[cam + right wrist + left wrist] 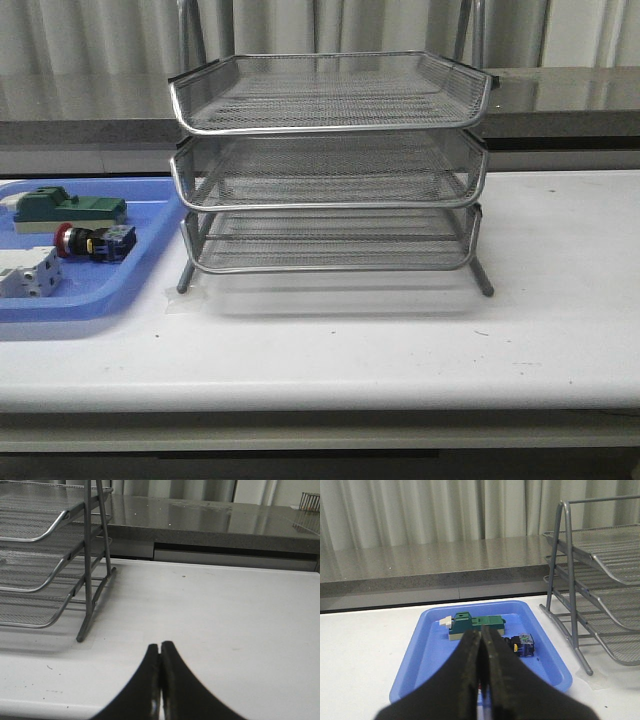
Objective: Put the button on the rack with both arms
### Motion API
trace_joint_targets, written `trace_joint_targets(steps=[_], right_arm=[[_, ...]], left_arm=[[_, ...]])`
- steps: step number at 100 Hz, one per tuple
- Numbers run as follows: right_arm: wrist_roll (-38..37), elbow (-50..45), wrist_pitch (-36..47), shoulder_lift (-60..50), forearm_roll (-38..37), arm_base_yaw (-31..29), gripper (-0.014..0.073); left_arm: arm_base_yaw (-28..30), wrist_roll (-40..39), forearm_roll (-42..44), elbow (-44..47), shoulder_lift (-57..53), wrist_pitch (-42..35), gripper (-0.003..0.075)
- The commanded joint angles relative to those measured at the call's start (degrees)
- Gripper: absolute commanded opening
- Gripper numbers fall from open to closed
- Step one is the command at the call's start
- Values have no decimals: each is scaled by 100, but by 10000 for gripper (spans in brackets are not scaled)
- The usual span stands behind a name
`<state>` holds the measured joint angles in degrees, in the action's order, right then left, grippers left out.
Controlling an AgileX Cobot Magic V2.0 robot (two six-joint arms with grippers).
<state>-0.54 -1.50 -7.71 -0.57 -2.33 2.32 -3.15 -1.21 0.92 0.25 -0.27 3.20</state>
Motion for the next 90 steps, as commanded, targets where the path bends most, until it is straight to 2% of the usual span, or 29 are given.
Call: trace_joint_targets(steps=[1,64,80,90], right_arm=[[8,-10,475,-97,-53,-28,-57],[8,-10,486,-97,-53,-28,-57],[8,-10,715,-97,-53,-28,-57],[8,-10,1184,-97,-47,-28,-57]], left_arm=[[-49,-40,-2,185,-182,-463,-20],[-49,-40,-2,185,-182,-463,-20],[-49,-40,-2,185,-182,-463,-20],[-49,-40,-2,185,-182,-463,-20]])
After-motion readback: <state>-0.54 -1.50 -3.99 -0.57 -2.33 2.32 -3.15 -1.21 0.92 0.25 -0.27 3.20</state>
